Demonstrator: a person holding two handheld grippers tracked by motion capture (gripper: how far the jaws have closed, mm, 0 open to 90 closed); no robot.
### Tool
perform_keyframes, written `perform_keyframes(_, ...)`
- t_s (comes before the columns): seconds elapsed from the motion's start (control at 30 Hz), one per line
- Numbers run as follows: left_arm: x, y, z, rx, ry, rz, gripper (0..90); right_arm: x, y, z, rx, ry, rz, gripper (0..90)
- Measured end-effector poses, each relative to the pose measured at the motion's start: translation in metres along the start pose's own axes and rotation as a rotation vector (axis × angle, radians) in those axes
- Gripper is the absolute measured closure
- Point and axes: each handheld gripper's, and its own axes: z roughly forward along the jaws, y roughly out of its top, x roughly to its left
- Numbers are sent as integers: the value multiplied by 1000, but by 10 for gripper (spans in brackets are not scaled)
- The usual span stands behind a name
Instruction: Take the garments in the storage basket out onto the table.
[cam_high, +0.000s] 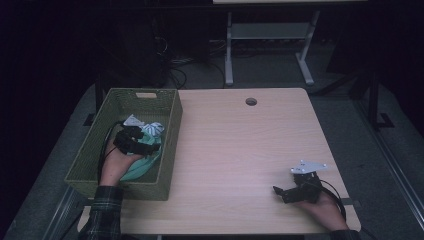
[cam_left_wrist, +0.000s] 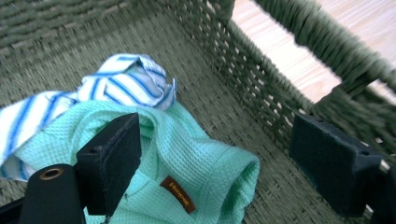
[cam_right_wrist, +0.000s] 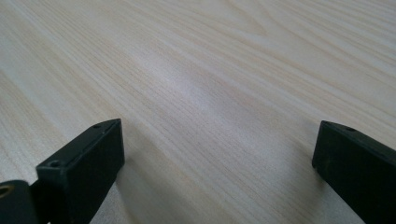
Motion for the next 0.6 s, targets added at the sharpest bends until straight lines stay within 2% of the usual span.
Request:
perform_keyframes(0.13,0,-2,5,42,4,-1,163,0,0,0,0,0,0,18)
perform_keyframes(0.3,0,-4,10,84,-12,-9,162,0,0,0,0,0,0,18)
perform_keyframes(0.43,-1,-5,15,124,-17,0,162,0,0,0,0,0,0,18)
perform_keyframes(0.6,-1,-6,18,147,-7,11,163,0,0,0,0,0,0,18)
